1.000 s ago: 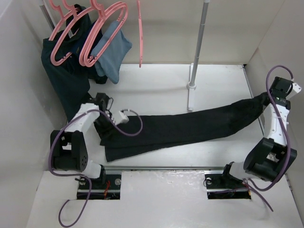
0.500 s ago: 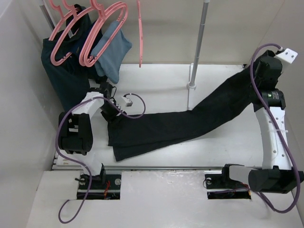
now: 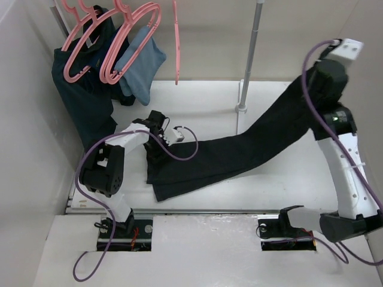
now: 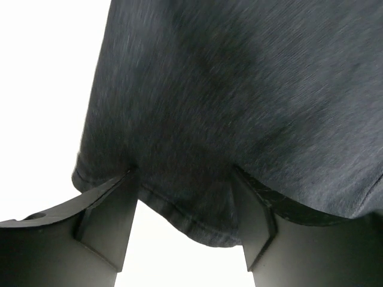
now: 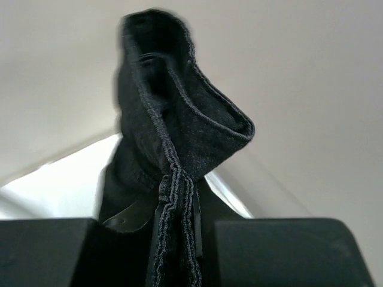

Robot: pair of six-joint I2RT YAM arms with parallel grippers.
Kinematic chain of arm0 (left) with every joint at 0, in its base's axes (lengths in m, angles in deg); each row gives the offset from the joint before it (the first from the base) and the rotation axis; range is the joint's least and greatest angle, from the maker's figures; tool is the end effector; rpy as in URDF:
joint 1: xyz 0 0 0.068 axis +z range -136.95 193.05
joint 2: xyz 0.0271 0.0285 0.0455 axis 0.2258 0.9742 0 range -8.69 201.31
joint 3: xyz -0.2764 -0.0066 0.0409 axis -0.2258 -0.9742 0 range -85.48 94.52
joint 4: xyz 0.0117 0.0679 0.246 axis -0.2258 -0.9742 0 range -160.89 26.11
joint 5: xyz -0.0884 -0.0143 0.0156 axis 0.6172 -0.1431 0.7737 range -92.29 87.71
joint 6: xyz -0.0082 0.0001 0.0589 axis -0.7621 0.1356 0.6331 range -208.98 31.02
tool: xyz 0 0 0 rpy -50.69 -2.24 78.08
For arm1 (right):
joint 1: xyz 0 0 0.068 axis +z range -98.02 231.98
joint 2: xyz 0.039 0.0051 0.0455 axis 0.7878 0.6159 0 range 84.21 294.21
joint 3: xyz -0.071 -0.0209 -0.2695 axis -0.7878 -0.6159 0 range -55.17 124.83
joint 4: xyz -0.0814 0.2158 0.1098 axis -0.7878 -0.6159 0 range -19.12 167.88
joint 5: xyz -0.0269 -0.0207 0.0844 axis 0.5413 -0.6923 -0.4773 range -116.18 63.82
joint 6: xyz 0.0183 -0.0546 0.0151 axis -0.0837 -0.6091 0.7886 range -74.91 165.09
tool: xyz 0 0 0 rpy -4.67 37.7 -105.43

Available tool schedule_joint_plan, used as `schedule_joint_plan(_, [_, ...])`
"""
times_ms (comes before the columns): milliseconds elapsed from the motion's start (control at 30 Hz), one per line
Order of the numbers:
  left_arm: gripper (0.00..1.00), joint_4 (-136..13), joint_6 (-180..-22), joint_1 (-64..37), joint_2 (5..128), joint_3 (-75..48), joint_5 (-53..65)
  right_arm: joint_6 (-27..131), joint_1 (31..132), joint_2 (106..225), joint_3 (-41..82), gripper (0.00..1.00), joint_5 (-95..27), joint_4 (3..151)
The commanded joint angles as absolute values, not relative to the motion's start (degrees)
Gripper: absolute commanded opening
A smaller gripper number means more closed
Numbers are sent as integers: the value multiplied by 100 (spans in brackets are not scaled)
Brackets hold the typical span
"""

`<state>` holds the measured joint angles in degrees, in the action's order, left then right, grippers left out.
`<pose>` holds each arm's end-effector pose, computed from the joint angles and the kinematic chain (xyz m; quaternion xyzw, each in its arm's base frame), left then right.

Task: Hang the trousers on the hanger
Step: Fold the trousers at the center of the board.

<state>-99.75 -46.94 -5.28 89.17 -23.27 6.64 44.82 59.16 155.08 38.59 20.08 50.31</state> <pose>0.3044 -0.1080 0.1806 0.5056 0.8443 -0.0423 0.1726 0.2337 -0.0024 0.5089 0.2216 0.6922 -0.2508 0.6394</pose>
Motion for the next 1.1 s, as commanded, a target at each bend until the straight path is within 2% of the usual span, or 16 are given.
schedule_joint_plan(0, [58, -9545, -4855, -883, 8983, -2053, 878, 3903, 7531, 15566, 3995, 0, 2671, 5890])
schedule_joint_plan(67, [58, -9440, -4855, -954, 9036, -2053, 1062, 4025, 8515, 15698, 3652, 0, 3215, 6249])
schedule_joint_plan(100, [58, -9387, -4855, -954, 9106, -2053, 1124, 4209, 9355, 15698, 3285, 0, 3906, 6416])
schedule_joint_plan(133, [58, -9386, -4925, -954, 9107, -2053, 1194, 4550, 9686, 15751, 3142, 0, 4078, 6417])
schedule_joint_plan(267, [58, -9185, -5040, -1007, 9107, -1992, 1484, 6544, 10646, 15751, 2447, 0, 3764, 6347])
schedule_joint_plan(333, [58, -9184, -5179, -1007, 9107, -1913, 1555, 6768, 11031, 15909, 2263, 0, 3580, 6347])
schedule_joint_plan(433, [57, -9534, -5242, -894, 9037, -1842, 1608, 7136, 11253, 16225, 2209, 0, 3631, 6374])
schedule_joint_plan(533, [57, -9790, -5295, -445, 8589, -2000, 1687, 7567, 11306, 16358, 2209, 0, 3194, 6312])
schedule_joint_plan(600, [57, -9922, -5295, -287, 8151, -2324, 1407, 7568, 11455, 16550, 2156, 0, 2727, 6495])
schedule_joint_plan(733, [54, -10221, -5356, -111, 7728, -2738, 581, 7568, 11675, 16988, 2419, 0, 2699, 6610])
schedule_joint_plan(933, [45, -9958, -5663, 180, 7376, -3494, 123, 7445, 12026, 17561, 2788, 0, 2446, 6856])
schedule_joint_plan(1067, [42, -9958, -5953, 566, 7244, -3416, 8, 7384, 12264, 18044, 2929, 0, 2164, 7058])
